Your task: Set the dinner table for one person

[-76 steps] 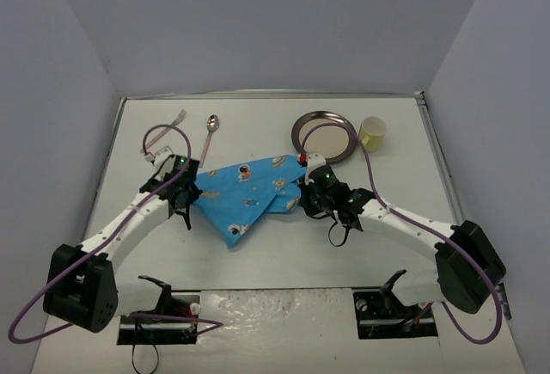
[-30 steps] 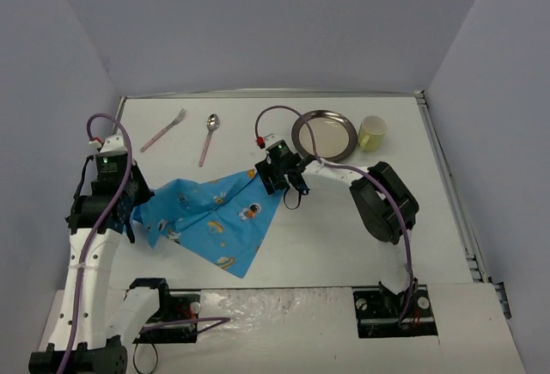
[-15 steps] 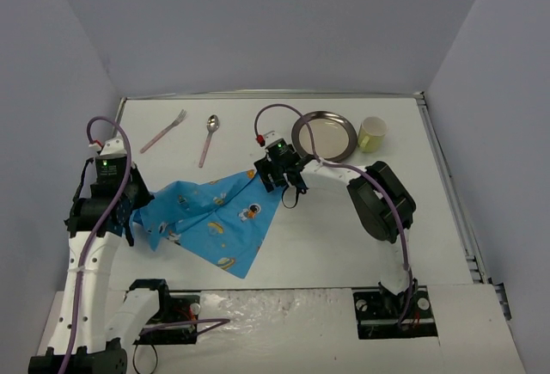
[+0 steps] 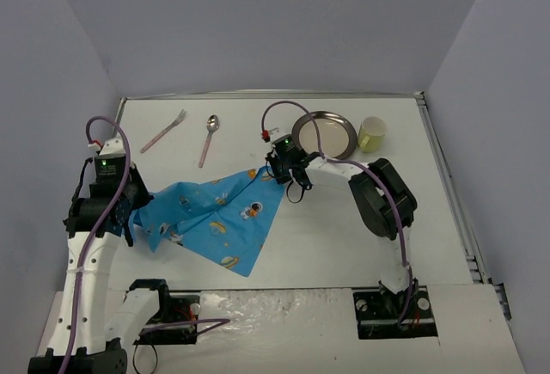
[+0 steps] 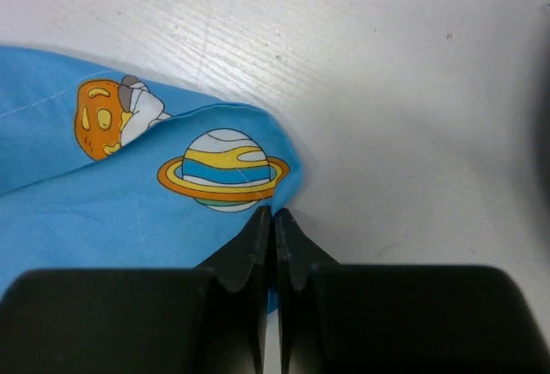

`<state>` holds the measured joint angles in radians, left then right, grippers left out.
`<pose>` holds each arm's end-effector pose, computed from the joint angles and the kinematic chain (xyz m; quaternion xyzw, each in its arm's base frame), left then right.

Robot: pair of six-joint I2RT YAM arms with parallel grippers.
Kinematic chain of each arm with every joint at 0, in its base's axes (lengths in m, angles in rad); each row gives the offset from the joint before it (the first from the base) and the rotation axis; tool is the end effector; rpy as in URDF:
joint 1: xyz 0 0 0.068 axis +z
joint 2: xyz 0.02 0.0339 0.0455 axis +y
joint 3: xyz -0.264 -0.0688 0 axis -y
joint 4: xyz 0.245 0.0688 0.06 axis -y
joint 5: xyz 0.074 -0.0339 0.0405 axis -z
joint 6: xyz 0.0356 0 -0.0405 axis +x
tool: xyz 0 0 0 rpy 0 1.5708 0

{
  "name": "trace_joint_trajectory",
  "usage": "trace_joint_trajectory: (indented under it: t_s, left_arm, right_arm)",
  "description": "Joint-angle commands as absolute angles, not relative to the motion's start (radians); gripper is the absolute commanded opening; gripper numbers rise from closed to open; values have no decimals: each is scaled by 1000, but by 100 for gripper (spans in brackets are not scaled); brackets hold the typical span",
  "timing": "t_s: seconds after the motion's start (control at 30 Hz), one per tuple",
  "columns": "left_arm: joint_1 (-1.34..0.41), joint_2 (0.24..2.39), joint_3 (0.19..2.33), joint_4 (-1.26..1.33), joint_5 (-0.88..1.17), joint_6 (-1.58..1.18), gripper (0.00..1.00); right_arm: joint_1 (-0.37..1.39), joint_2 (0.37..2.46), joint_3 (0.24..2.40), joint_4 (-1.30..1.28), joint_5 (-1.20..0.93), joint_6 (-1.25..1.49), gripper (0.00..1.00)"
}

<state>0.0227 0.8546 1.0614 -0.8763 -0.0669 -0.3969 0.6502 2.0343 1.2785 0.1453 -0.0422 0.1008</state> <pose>0.1599 0.0060 0.3537 -0.2016 0.8769 -0.0514 0.4333 0.3551 0.2719 0.1625 -0.2499 0.8508 0.1868 0.4228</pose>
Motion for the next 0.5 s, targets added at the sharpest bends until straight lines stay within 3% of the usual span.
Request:
trace_joint_trajectory:
  t_s: [0.0,0.2,0.47]
  left_arm:
    - [31,869,1164,-842,-74,-397,0]
    - [40,982,1300,-803,-87,-399,0]
    - [115,1266,1757,-806,7,-404,0]
  right_arm:
    - [653,1961,1284,29,-37,70,0]
    - [645,1851,1459,-55,111,-82,0]
    - [611,1736,1722,-57,263,-295,0]
